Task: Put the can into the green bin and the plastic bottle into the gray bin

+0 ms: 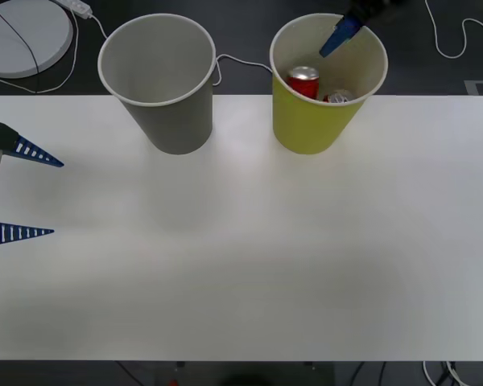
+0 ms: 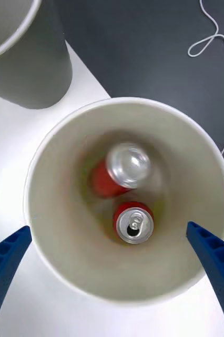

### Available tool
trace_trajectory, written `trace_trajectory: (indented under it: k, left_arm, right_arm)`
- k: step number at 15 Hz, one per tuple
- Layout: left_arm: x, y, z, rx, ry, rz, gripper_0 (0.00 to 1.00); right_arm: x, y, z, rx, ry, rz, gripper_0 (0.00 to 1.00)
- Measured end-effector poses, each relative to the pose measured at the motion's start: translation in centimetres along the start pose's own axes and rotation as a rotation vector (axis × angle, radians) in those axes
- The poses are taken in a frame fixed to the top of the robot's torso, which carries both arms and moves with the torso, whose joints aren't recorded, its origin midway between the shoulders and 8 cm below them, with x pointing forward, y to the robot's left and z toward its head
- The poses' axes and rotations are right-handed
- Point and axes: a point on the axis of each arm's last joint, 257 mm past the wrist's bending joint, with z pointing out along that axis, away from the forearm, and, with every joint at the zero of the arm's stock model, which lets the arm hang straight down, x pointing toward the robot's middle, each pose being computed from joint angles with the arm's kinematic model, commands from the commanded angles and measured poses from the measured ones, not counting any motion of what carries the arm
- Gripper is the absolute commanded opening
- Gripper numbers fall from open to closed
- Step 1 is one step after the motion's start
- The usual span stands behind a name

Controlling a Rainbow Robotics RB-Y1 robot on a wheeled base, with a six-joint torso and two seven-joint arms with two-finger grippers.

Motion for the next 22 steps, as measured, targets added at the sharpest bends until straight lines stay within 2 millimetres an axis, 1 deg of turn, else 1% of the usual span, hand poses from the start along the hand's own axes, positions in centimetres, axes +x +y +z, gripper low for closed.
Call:
trace_trajectory:
  k: [3,5,8,11,13,15,18,22]
  left_arm:
    - [0.0,0.0,0.0,0.0,0.0,0.0,1.0]
    - [0.0,0.0,0.0,0.0,0.0,0.0,1.0]
    - [0.0,0.0,0.0,0.0,0.0,0.0,1.0]
    - [0.0,0.0,0.0,0.0,0.0,0.0,1.0]
    - [0.0,0.0,0.0,0.0,0.0,0.0,1.0]
    - [0.0,0.0,0.0,0.0,0.0,0.0,1.0]
    - [0.0,0.0,0.0,0.0,0.0,0.0,1.0]
    - [0.0,0.0,0.0,0.0,0.0,0.0,1.0]
  right_arm:
    - [-0.1,0.3,-3.1,-0.029,-0.065,-0.027,1.0]
    - [0.6,0.9,-4.5,-0.055,-0.102,-0.048,1.0]
    - [2.7,2.1,-6.4,-0.11,-0.161,-0.067,1.0]
    - [5.2,3.3,-8.0,-0.118,-0.21,-0.166,1.0]
    - [7.3,4.0,-8.6,-0.137,-0.241,-0.231,1.0]
    - [9.1,5.0,-8.8,-0.155,-0.262,-0.291,1.0]
    - [11.6,6.6,-8.8,-0.179,-0.297,-0.388,1.0]
    - [14.8,8.0,-8.4,-0.197,-0.33,-0.482,1.0]
